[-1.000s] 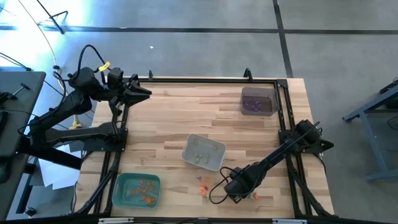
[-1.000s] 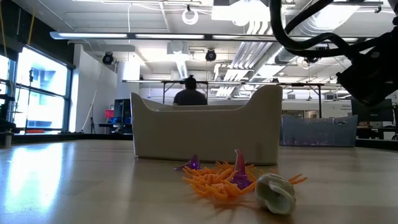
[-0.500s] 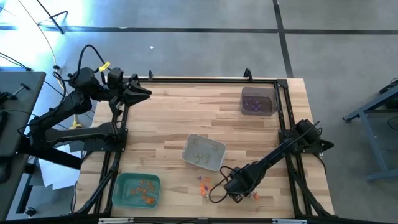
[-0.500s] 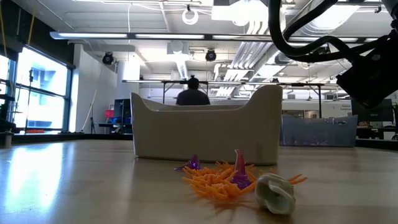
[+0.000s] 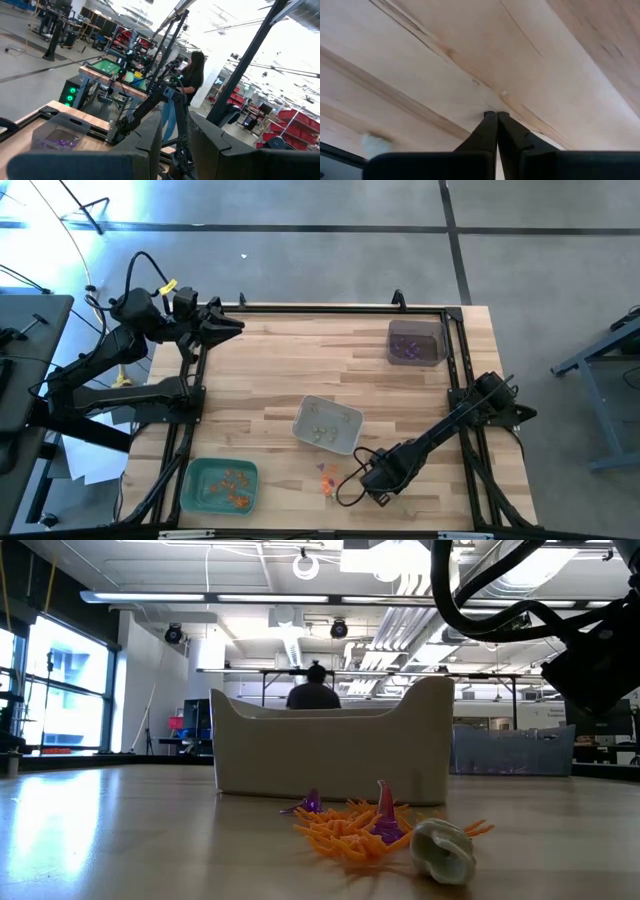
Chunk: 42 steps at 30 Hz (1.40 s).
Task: Sort Halloween decoration
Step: Put the white skull toy into the white bin
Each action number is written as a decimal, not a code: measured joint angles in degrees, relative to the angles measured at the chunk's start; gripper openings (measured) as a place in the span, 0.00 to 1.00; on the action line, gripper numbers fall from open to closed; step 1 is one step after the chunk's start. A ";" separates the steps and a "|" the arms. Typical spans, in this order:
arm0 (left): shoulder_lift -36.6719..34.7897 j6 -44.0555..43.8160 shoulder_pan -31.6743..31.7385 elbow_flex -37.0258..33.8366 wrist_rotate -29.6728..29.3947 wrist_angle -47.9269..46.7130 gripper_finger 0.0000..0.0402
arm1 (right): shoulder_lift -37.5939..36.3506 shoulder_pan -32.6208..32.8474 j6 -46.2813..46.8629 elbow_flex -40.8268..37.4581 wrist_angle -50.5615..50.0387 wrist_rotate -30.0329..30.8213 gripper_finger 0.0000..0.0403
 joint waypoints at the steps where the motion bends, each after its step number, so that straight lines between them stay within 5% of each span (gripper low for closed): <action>1: 0.00 0.00 -0.01 0.00 0.01 0.00 0.19 | 0.00 0.00 -0.01 0.00 0.00 0.00 0.01; 18: 0.00 0.00 0.00 -0.02 0.02 -0.05 0.19 | 0.10 0.01 1.06 0.74 0.01 0.15 0.01; 33: 0.02 2.88 0.00 -0.02 0.04 -5.32 0.19 | 0.35 2.22 0.47 12.13 2.01 0.30 0.26; 38: 0.02 2.94 0.00 -0.02 0.05 -5.81 0.19 | 0.26 5.78 2.04 15.04 -8.56 -2.72 0.29; 42: 0.02 2.95 -0.02 -0.02 0.06 -5.81 0.19 | 0.24 7.99 5.21 15.02 -7.18 -3.96 0.29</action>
